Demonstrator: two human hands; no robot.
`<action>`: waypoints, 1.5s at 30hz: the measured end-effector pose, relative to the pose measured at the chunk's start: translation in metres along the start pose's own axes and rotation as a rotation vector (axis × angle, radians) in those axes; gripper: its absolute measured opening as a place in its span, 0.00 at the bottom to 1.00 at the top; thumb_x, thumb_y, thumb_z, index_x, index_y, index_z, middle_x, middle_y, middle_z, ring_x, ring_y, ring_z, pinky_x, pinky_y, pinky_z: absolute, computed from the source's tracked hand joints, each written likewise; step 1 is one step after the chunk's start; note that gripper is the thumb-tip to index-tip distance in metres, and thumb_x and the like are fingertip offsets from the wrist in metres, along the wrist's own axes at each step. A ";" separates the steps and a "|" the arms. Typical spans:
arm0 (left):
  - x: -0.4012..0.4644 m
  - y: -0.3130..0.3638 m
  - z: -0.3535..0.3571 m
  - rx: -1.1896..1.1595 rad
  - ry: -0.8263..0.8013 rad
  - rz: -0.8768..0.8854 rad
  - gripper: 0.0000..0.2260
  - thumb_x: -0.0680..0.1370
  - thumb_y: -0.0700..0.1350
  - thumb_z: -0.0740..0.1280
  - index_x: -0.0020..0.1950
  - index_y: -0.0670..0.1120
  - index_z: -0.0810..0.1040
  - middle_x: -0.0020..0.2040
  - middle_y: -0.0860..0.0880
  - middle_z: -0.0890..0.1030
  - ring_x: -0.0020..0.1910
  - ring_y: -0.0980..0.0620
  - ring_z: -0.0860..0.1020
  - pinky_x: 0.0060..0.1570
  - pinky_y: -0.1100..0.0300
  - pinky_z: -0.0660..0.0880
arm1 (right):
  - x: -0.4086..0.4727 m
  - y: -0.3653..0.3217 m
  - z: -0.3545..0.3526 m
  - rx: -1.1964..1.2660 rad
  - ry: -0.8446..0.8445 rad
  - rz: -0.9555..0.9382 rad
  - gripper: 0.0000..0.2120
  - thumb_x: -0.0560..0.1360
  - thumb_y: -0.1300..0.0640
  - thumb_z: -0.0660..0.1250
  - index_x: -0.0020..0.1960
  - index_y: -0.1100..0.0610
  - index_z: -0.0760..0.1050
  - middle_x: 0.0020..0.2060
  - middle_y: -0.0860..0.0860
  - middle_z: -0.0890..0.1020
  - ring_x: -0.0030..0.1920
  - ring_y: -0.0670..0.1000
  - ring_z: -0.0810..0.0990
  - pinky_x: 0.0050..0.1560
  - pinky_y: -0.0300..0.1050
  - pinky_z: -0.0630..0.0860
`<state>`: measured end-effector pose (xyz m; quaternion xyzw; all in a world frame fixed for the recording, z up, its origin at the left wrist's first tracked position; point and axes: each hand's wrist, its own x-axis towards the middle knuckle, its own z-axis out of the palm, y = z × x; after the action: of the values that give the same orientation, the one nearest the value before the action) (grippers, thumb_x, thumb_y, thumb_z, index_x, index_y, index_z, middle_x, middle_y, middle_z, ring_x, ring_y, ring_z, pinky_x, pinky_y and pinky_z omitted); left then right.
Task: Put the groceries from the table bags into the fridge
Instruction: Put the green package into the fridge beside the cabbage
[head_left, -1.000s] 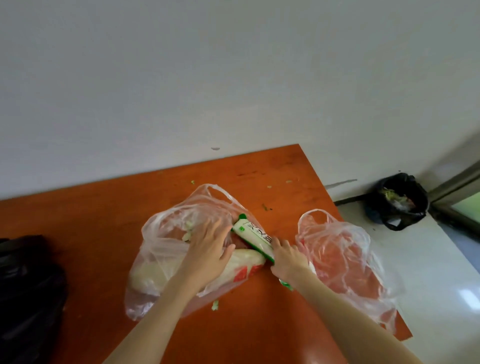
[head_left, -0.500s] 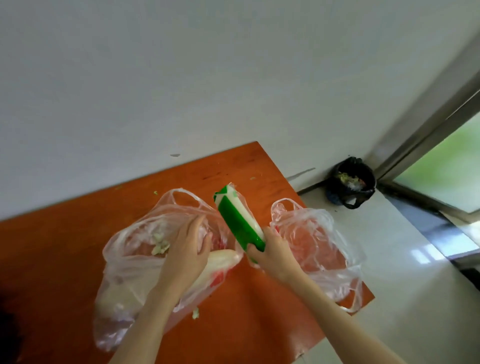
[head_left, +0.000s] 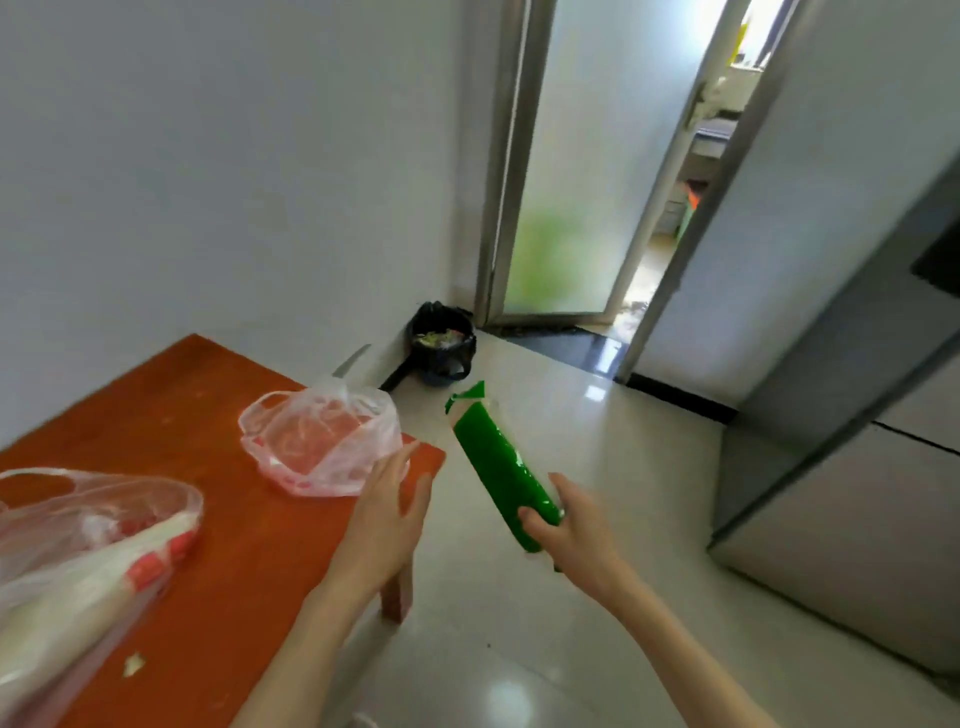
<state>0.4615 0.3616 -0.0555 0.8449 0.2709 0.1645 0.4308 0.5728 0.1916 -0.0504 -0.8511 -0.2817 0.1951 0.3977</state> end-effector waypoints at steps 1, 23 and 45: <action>-0.004 0.017 0.020 0.011 -0.045 0.053 0.19 0.80 0.51 0.57 0.71 0.51 0.64 0.69 0.52 0.68 0.67 0.55 0.67 0.67 0.56 0.64 | -0.016 0.017 -0.021 0.018 0.057 0.031 0.06 0.74 0.56 0.67 0.47 0.50 0.70 0.35 0.46 0.74 0.31 0.43 0.72 0.26 0.33 0.66; -0.007 0.368 0.464 0.033 -0.601 0.789 0.20 0.80 0.47 0.59 0.70 0.44 0.66 0.67 0.46 0.71 0.67 0.49 0.68 0.62 0.66 0.59 | -0.208 0.288 -0.423 0.089 0.947 0.507 0.09 0.72 0.58 0.68 0.51 0.58 0.73 0.41 0.57 0.79 0.42 0.57 0.78 0.40 0.49 0.76; 0.152 0.722 0.710 0.218 -0.194 1.091 0.22 0.80 0.50 0.58 0.73 0.47 0.62 0.71 0.45 0.65 0.72 0.47 0.60 0.71 0.50 0.59 | -0.086 0.413 -0.857 -0.189 1.036 0.074 0.17 0.71 0.58 0.70 0.59 0.58 0.75 0.43 0.50 0.79 0.41 0.48 0.77 0.41 0.41 0.76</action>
<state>1.1745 -0.3488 0.1337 0.9134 -0.2305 0.2561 0.2165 1.1173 -0.5658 0.1549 -0.8775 -0.0345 -0.2634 0.3993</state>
